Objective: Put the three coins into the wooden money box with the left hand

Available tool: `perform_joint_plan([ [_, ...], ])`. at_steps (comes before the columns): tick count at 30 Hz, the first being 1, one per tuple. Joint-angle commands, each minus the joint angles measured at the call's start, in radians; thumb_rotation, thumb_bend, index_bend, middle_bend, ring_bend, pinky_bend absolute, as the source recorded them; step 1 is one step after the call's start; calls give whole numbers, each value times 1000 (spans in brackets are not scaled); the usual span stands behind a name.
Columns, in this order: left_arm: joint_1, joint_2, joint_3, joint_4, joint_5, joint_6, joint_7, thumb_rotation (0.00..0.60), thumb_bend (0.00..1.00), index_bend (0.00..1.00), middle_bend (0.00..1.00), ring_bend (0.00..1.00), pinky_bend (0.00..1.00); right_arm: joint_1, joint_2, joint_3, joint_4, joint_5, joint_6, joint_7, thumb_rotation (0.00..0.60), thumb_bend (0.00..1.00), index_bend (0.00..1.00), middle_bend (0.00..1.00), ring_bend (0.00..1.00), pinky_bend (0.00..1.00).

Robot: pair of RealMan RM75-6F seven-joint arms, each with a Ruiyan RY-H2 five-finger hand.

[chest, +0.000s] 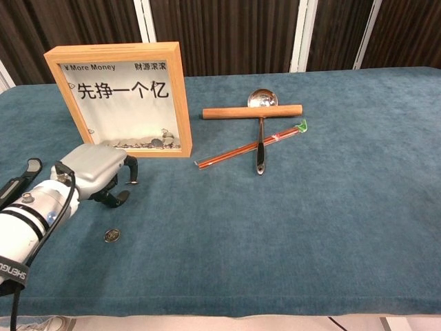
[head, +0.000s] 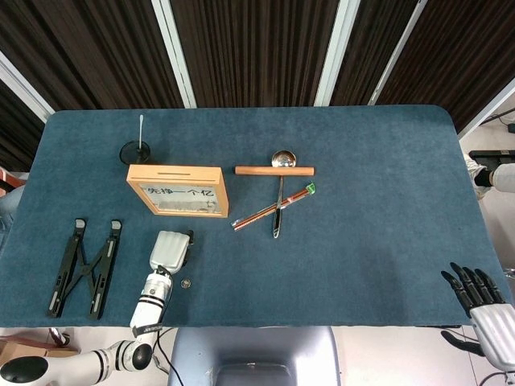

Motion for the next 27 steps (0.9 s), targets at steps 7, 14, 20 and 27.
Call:
perform_joint_plan([
  [7, 0, -9, -5, 13, 10, 1, -31, 600, 391, 515, 1000, 1000, 1000, -1, 0, 0, -1, 0, 1, 0, 600, 151, 0, 0, 0, 0],
  [14, 2, -14, -11, 37, 36, 10, -80, 600, 451, 560, 1000, 1000, 1000, 2, -1, 2, -1, 8, -10, -6, 600, 151, 0, 0, 0, 0],
  [20, 5, -7, -7, 30, 51, 12, -90, 600, 444, 557, 1000, 1000, 1000, 0, -1, 0, -3, 7, -8, -8, 600, 151, 0, 0, 0, 0],
  [27, 7, 0, -6, 14, 51, 10, -83, 600, 433, 557, 1000, 1000, 1000, 0, 0, 0, -2, 7, -8, -7, 600, 151, 0, 0, 0, 0],
])
